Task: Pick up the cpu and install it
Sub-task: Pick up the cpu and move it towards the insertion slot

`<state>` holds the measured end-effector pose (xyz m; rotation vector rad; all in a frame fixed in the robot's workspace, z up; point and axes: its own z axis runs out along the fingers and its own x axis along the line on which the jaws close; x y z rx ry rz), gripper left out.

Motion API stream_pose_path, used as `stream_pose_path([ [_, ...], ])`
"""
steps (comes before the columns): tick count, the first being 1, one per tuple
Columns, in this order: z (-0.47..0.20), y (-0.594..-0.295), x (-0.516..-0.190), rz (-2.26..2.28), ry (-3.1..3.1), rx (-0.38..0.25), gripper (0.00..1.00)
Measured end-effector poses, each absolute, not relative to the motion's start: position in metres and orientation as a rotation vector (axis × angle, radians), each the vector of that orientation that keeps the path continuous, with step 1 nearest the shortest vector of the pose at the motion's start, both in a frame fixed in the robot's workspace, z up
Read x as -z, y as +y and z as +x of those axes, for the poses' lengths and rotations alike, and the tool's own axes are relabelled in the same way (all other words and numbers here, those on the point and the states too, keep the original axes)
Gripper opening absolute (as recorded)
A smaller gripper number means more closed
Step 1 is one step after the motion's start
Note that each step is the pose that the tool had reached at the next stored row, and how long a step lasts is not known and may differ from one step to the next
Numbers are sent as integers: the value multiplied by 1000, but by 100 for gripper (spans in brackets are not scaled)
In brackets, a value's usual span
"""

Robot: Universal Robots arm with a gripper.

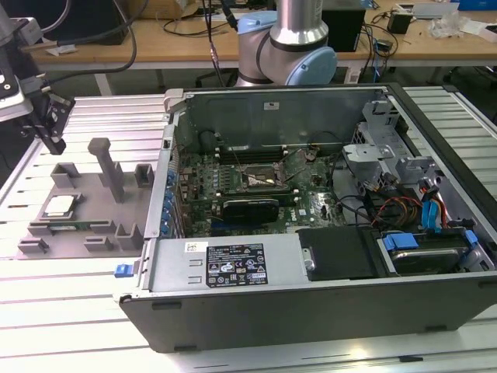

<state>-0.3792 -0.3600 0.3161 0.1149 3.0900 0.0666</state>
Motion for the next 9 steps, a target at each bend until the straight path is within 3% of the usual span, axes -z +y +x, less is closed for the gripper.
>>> stream_pose_path([
  [9, -383, -360, -313, 115, 3090, -67, 11],
])
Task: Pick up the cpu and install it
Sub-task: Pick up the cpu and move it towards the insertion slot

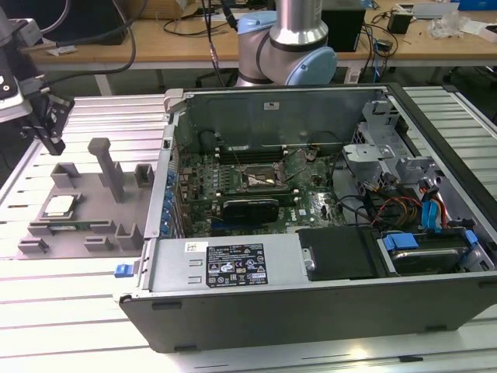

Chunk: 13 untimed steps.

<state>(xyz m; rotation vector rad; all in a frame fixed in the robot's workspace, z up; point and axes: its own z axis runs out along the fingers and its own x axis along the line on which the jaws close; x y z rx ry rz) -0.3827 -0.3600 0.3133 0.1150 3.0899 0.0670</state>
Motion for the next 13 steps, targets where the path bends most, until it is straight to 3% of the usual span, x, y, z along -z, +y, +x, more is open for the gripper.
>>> stream_pose_path([
  [13, -401, -360, -304, 115, 3090, -67, 11],
])
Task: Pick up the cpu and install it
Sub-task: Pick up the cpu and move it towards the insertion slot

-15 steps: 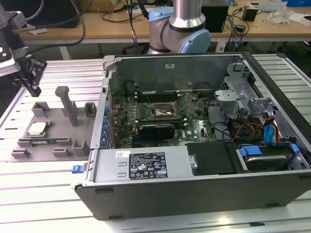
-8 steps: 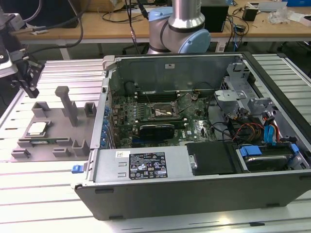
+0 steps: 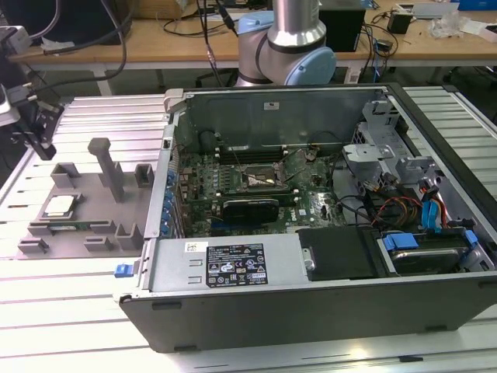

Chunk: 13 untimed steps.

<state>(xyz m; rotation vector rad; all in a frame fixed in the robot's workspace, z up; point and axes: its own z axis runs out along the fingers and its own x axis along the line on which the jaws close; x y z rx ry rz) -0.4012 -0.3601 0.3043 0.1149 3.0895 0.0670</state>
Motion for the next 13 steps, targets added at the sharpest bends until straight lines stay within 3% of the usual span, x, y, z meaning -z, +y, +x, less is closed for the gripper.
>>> stream_pose_path([
  [13, -415, -360, -285, 115, 3087, -67, 11],
])
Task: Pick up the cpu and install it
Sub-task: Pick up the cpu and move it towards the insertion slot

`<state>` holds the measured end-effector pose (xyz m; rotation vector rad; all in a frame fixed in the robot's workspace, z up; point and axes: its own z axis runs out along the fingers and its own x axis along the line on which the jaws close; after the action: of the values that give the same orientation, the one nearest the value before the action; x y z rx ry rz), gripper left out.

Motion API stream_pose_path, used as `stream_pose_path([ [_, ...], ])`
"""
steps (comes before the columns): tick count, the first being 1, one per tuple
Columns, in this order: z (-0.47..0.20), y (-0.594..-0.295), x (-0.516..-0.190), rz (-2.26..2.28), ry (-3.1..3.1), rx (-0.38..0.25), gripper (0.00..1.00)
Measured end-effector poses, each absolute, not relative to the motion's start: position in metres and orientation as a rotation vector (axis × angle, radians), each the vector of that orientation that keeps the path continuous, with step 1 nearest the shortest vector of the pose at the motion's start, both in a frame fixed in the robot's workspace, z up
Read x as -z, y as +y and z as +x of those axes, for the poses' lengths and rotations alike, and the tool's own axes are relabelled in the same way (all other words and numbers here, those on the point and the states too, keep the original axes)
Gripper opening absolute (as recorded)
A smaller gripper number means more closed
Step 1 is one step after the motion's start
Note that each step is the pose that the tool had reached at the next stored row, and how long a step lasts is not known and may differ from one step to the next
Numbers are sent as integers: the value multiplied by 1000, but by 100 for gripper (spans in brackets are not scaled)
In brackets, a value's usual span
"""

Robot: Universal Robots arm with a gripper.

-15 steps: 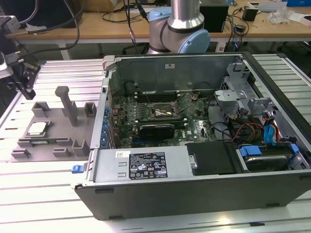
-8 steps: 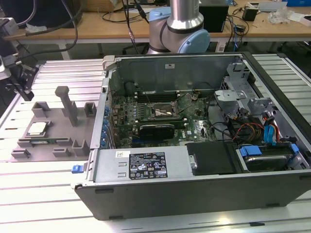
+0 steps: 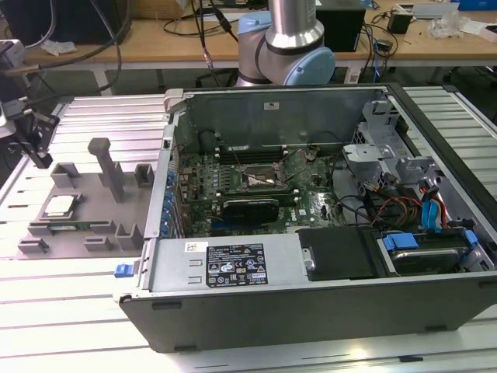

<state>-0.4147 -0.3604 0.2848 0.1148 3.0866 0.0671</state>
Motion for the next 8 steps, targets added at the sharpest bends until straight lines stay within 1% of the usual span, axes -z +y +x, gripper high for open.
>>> stream_pose_path([
  [8, -415, -364, -272, 116, 3102, -62, 11],
])
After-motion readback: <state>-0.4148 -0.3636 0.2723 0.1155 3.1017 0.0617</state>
